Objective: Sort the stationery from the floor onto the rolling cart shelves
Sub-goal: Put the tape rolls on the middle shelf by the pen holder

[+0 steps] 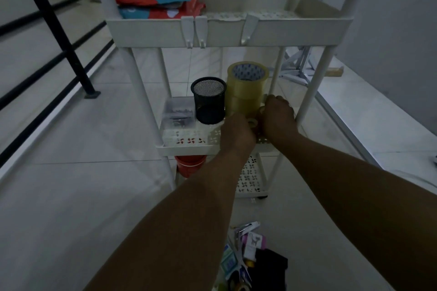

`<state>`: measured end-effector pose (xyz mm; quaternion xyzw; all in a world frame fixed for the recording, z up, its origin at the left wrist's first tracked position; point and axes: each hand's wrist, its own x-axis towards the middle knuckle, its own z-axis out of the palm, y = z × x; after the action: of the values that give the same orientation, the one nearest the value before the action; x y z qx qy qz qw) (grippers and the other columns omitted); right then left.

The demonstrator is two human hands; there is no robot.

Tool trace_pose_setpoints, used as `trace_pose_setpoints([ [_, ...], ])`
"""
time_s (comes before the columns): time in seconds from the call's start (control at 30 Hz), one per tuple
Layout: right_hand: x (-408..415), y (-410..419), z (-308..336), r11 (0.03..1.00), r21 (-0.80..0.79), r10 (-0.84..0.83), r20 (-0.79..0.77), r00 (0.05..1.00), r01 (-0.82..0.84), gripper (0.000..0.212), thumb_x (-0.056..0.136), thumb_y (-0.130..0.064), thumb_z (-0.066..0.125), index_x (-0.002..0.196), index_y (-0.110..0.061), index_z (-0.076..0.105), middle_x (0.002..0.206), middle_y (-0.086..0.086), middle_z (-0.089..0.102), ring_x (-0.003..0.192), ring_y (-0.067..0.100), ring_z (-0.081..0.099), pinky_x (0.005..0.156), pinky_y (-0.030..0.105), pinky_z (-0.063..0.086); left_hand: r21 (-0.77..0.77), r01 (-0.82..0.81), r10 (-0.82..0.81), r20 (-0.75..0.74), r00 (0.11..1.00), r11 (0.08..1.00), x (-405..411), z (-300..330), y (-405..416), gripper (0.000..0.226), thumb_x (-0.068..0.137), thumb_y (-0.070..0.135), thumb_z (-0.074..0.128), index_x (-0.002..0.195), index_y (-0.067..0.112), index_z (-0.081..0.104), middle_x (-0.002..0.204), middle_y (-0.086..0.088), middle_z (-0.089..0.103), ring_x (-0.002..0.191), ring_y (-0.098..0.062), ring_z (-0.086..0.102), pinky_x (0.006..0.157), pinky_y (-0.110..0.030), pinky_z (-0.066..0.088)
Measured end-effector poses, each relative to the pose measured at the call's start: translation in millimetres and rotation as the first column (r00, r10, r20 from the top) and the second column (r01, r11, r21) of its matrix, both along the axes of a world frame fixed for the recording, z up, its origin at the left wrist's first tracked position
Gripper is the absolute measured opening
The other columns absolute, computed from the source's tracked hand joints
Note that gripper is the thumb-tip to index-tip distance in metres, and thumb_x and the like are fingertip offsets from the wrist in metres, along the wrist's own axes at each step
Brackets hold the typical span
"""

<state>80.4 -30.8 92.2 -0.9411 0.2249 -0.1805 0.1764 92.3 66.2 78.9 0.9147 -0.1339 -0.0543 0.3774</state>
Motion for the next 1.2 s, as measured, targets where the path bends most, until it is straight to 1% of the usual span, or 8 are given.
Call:
trace_pose_setpoints([
  [0.2, -1.7, 2.5, 1.6, 0.998, -0.06, 0.023, -0.062, 0.998, -0.027, 0.027, 0.092, -0.014, 0.054, 0.116, -0.002, 0.057, 0.116, 0.019, 0.054, 0.1, 0.031, 0.059, 0.073, 0.027, 0.039, -0.008, 0.03, -0.03, 0.051, 0.998, 1.0, -1.0, 0.6, 4.7, 0.014, 0.092, 0.006, 0.052, 0.092, -0.001, 0.064, 0.1, -0.018, 0.066, 0.066, -0.015, 0.05, 0.06, -0.026, 0.034],
  [0.3, -2.1, 7.2, 3.8, 0.999, -0.026, 0.044, -0.076, 0.996, -0.046, 0.045, 0.083, -0.019, 0.068, 0.121, 0.001, 0.052, 0.121, 0.021, 0.051, 0.107, 0.033, 0.055, 0.086, 0.033, 0.044, -0.01, 0.074, -0.074, -0.011, 0.997, 0.997, 4.6, 7.2, 6.9, 0.014, 0.093, 0.008, 0.052, 0.089, -0.001, 0.062, 0.103, -0.021, 0.064, 0.085, -0.026, 0.06, 0.063, -0.027, 0.037],
  [0.47, -7.6, 14.3, 1.5, 0.996, -0.042, 0.076, -0.077, 0.994, -0.079, 0.054, 0.075, -0.02, 0.073, 0.119, 0.003, 0.05, 0.12, 0.022, 0.052, 0.112, 0.035, 0.051, 0.088, 0.036, 0.043, 0.07, 0.158, -0.156, -0.041, 0.987, 0.985, 14.4, 11.2, 17.0, 0.039, 0.095, 0.007, 0.045, 0.059, 0.016, 0.033, 0.111, -0.027, 0.061, 0.07, -0.022, 0.05, 0.053, -0.025, 0.035],
  [0.63, -18.4, 24.3, -0.8, 0.986, -0.132, 0.101, 0.0, 0.995, -0.101, 0.05, 0.076, -0.019, 0.068, 0.117, 0.001, 0.046, 0.116, 0.022, 0.052, 0.106, 0.036, 0.052, 0.086, 0.038, 0.041, 0.04, 0.172, -0.167, -0.115, 0.979, 0.984, 15.5, 13.7, 21.5, 0.035, 0.096, 0.009, 0.047, 0.064, 0.019, 0.037, 0.088, -0.011, 0.058, 0.086, -0.02, 0.047, 0.067, -0.023, 0.042],
  [0.77, -29.5, 27.4, -1.2, 0.99, -0.085, 0.114, 0.015, 0.993, -0.112, 0.06, 0.074, -0.024, 0.073, 0.122, -0.002, 0.044, 0.121, 0.019, 0.05, 0.11, 0.032, 0.051, 0.087, 0.036, 0.042, 0.013, 0.171, -0.167, -0.156, 0.974, 0.985, 11.8, 14.8, 21.4, 0.019, 0.097, 0.014, 0.049, 0.078, 0.015, 0.05, 0.114, -0.014, 0.058, 0.093, -0.019, 0.05, 0.081, -0.024, 0.043],
  [1.0, -70.9, 33.0, -13.9, 0.954, -0.208, 0.24, 0.11, 0.965, -0.214, 0.036, 0.087, -0.018, 0.051, 0.12, -0.004, 0.05, 0.124, 0.016, 0.05, 0.11, 0.027, 0.05, 0.088, 0.035, 0.044, -0.248, 0.122, -0.037, 0.321, 0.946, 0.961, -29.3, 5.0, 36.5, 0.038, 0.081, 0.021, 0.045, 0.11, 0.002, 0.058, 0.103, -0.006, 0.06, 0.091, -0.012, 0.053, 0.065, -0.005, 0.033],
  [1.1, -95.6, 44.5, -27.1, 0.943, -0.199, 0.307, 0.208, 0.929, -0.267, 0.04, 0.08, -0.002, 0.051, 0.12, 0.002, 0.053, 0.123, 0.02, 0.051, 0.11, 0.032, 0.051, 0.085, 0.03, 0.043, -0.177, 0.228, -0.108, 0.51, 0.853, 0.957, -49.9, -15.0, 48.7, 0.032, 0.082, 0.015, 0.045, 0.108, 0.001, 0.057, 0.106, -0.014, 0.058, 0.097, -0.021, 0.052, 0.076, -0.007, 0.031],
  [1.2, -122.3, 56.6, -47.1, 0.934, -0.234, 0.311, 0.152, 0.938, -0.271, 0.042, 0.067, 0.005, 0.048, 0.108, 0.003, 0.058, 0.116, 0.023, 0.054, 0.103, 0.036, 0.052, 0.079, 0.038, 0.041, -0.04, 0.349, -0.298, 0.436, 0.849, 0.936, -70.2, -52.6, 67.1, 0.024, 0.084, 0.008, 0.052, 0.107, 0.004, 0.057, 0.104, -0.013, 0.059, 0.097, -0.023, 0.052, 0.079, -0.019, 0.035],
])
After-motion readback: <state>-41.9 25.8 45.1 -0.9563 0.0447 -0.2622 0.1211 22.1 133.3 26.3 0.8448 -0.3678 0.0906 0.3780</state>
